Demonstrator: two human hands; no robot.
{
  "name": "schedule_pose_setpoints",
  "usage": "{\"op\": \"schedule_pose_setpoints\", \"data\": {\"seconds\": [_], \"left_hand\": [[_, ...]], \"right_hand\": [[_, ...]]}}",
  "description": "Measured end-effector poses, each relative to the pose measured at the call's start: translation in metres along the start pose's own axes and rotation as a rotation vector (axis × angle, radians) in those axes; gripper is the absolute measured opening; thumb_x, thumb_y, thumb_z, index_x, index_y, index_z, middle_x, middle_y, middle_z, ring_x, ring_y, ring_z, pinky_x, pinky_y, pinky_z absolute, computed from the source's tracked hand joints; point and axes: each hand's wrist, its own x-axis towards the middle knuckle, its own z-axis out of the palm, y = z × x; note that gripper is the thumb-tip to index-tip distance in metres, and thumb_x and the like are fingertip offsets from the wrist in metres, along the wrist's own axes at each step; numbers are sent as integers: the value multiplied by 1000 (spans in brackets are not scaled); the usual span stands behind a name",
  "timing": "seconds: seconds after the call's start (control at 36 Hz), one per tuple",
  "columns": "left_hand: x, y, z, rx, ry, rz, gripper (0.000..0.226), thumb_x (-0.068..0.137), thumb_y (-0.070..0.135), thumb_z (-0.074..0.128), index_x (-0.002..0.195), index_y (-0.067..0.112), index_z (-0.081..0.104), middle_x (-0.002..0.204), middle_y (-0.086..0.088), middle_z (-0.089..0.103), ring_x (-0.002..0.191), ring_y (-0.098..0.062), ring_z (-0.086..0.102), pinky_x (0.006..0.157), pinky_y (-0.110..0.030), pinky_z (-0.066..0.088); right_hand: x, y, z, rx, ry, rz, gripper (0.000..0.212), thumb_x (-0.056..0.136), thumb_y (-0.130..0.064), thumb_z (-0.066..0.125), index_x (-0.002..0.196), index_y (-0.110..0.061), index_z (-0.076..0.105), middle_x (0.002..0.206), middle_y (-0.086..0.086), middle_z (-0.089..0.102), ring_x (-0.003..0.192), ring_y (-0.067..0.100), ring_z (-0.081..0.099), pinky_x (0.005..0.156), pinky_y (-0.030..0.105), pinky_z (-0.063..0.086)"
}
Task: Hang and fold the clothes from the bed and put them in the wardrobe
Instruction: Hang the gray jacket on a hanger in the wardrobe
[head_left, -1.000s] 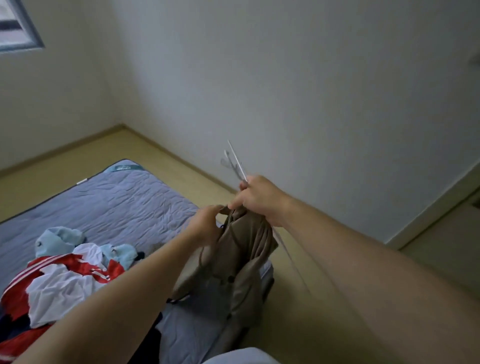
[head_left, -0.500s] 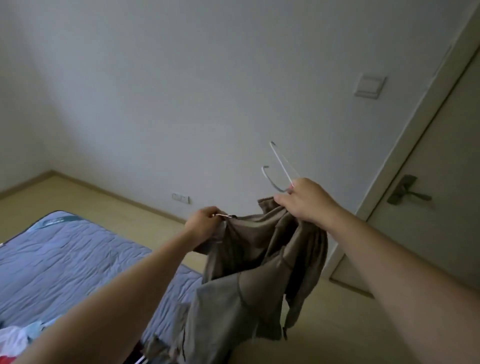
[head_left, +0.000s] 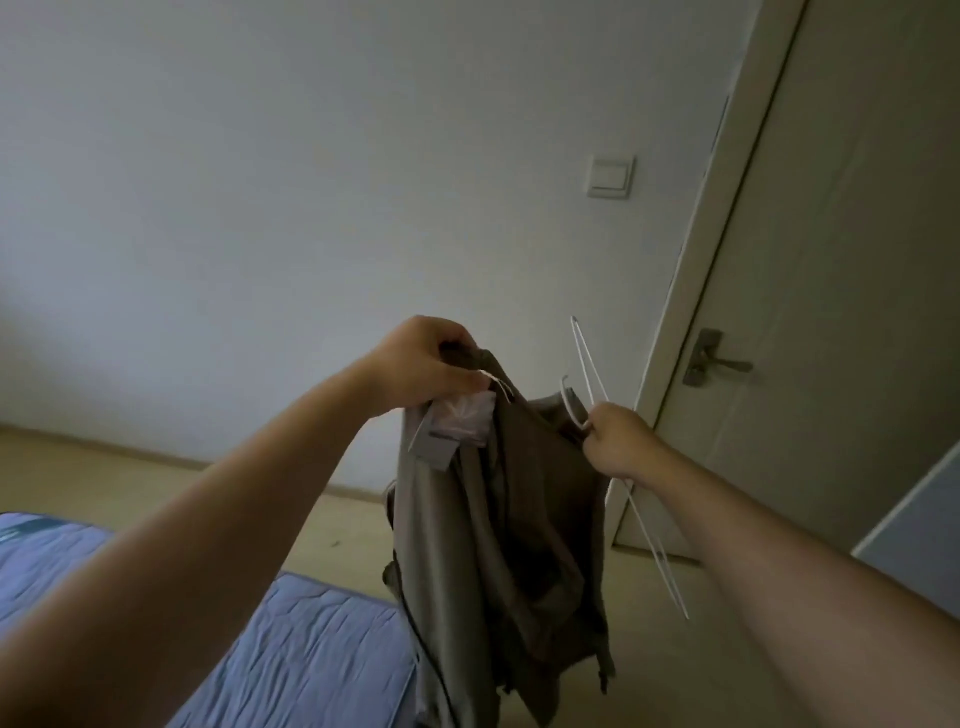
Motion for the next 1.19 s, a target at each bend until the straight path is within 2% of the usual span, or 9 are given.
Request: {"op": "schedule_pose_setpoints", "data": {"seconds": [0.19,0.28,0.39,0.5,0.72,0.92,1.03,1.08,1.19], "left_hand": [[16,27,24,50,-76,-27,49,71,-8,45,86,28,75,70,19,69,68,6,63,53,-8,44],[23,32,36,149,-39,17,60,70,-12,37,85,32,74,82,22,70,81,4,64,59,-6,44],[32,37,53,179,3,73,60,72,-12,35,82,36,69,72,19,64,64,9,59,47,-6,38],[43,43,65,286,60,142,53,73,-12,42,80,38,57,85,12,61,76,-5,59,55,-13,42],[50,50,76,380,166,256,44,79,-7,55,77,36,42,77,13,53,66,-5,47,55,-9,38],[56,34,67,479,287,234,36,83,0,60,109,25,62,84,14,49,76,-4,49,63,-10,35],[61,16,61,566,329,118,9,92,15,61,87,14,68,84,4,53,78,-16,51,64,-21,33],[64,0,61,613,298,-30,35,100,28,53,68,14,54,70,1,52,70,-21,51,58,-28,33],[67,-32,66,526,164,-255,50,104,47,37,73,13,55,72,-4,58,73,-26,58,59,-32,40]], "right_hand": [[12,29,-6,127,132,48,13,93,-5,47,92,-2,59,82,10,57,80,29,58,53,24,34],[17,34,-11,175,136,24,13,94,-6,46,99,2,56,81,10,53,75,26,55,50,24,30],[13,27,-20,413,55,-54,14,87,-4,50,100,-6,51,91,7,55,77,17,53,61,27,41],[5,15,-20,655,-114,-126,36,75,-3,64,105,-16,50,111,14,56,104,29,57,88,45,54],[18,-1,-4,678,-117,-239,48,78,-23,79,110,-25,44,104,-4,57,92,12,59,66,22,43],[35,9,8,493,-63,-158,36,88,-32,72,113,-17,50,102,2,62,93,20,62,74,29,49],[41,15,7,557,-45,-189,33,87,-41,72,95,-14,55,90,4,61,84,21,61,70,32,48],[44,14,2,600,-64,-204,35,88,-43,71,97,-12,57,91,5,63,85,23,63,76,37,50],[47,8,-15,642,-32,-251,40,85,-46,75,86,-12,54,75,-1,57,69,15,57,63,31,43]]}}
